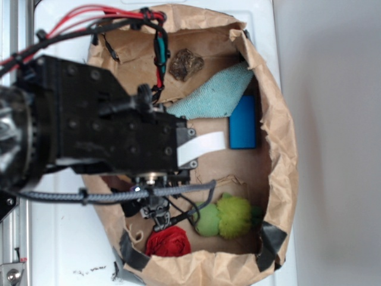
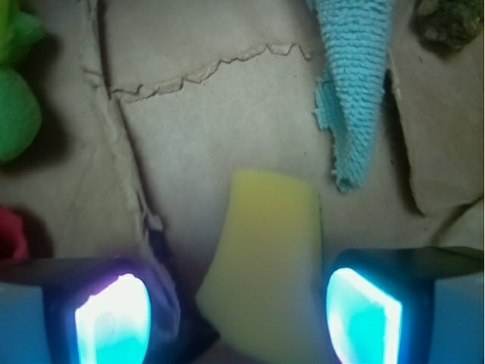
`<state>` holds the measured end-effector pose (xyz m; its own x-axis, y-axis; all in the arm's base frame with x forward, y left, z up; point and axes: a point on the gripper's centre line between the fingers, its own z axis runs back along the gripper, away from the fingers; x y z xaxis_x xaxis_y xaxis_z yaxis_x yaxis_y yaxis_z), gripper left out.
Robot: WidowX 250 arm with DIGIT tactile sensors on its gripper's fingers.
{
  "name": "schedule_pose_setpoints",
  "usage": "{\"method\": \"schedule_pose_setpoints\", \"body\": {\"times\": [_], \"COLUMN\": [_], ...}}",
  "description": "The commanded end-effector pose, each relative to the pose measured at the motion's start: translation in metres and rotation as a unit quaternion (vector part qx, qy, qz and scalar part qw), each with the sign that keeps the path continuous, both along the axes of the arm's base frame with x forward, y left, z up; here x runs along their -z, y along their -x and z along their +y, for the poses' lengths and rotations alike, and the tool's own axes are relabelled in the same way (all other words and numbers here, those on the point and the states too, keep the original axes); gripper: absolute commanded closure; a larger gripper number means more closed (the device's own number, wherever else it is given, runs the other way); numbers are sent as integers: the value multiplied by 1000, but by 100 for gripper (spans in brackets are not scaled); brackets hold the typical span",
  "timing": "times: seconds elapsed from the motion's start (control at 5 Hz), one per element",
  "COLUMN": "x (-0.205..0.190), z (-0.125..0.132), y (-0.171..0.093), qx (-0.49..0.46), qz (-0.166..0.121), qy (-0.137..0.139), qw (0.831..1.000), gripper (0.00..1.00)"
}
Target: Grab the green sponge.
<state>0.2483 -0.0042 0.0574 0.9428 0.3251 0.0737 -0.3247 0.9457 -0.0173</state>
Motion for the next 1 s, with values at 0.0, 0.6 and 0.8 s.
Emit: {"method": "schedule_pose_setpoints", "body": {"times": [0.0,0.6,0.8], "x": [1,4,3], "z": [-7,-1,0], "y": [-14,-20,-20], "qx": [17,5,7], "qz": [-18,-25,-29], "qy": [-8,-8,-9], "qw": [1000,1000,1000], "gripper": [0,100,100]}}
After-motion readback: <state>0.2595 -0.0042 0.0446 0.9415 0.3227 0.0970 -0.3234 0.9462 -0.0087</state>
